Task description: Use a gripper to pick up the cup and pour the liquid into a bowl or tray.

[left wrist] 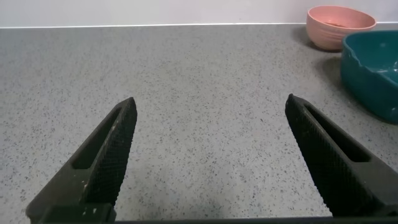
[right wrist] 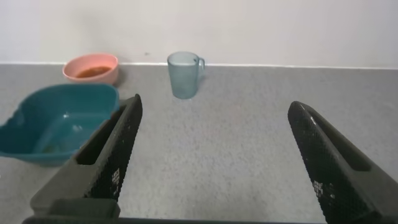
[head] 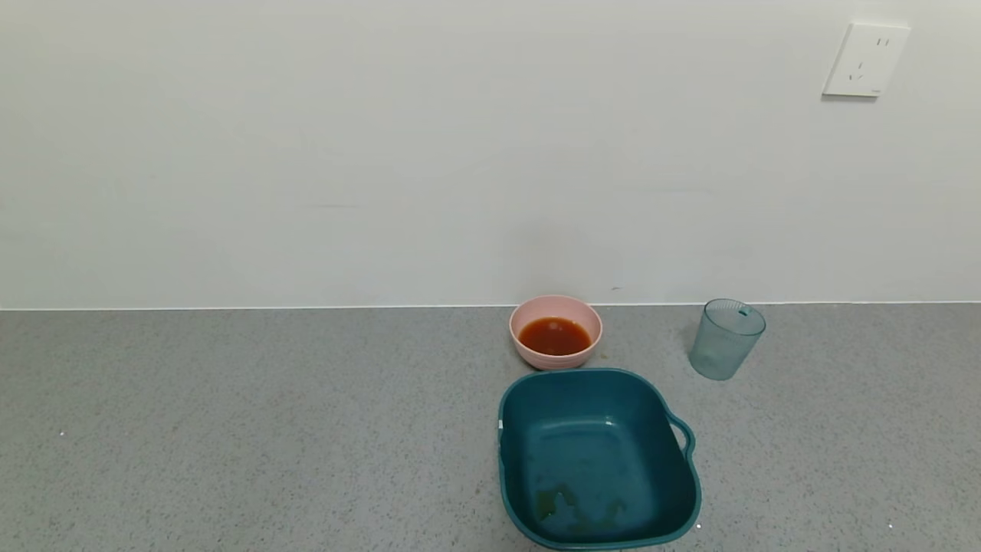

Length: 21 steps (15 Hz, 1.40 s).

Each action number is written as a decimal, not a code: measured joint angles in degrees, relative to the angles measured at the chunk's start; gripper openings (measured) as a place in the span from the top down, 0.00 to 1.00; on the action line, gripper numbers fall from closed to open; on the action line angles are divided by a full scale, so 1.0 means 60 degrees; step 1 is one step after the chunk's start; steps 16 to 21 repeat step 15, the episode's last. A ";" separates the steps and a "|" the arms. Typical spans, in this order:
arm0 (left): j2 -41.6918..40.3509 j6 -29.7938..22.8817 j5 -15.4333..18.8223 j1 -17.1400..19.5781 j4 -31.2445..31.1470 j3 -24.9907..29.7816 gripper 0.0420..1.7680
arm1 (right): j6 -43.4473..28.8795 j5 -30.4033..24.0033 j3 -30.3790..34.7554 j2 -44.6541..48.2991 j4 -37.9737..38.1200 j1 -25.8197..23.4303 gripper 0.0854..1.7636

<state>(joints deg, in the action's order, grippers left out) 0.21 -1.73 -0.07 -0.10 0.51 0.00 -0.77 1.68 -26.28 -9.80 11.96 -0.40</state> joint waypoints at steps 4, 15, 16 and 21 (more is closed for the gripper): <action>0.0000 0.0000 0.0000 0.0000 0.0000 0.0000 0.03 | -0.0047 -0.0106 0.2274 0.0380 -0.2111 -0.0006 0.04; 0.0000 0.0000 0.0000 0.0000 0.0000 0.0000 0.03 | 0.0197 -0.0280 0.4376 0.1638 -0.1920 0.0051 0.04; 0.0000 0.0000 0.0000 0.0000 0.0000 0.0000 0.03 | 0.0197 -0.0280 0.4376 0.1638 -0.1920 0.0051 0.04; 0.0000 0.0000 0.0000 0.0000 0.0000 0.0000 0.03 | 0.0197 -0.0280 0.4376 0.1638 -0.1920 0.0051 0.04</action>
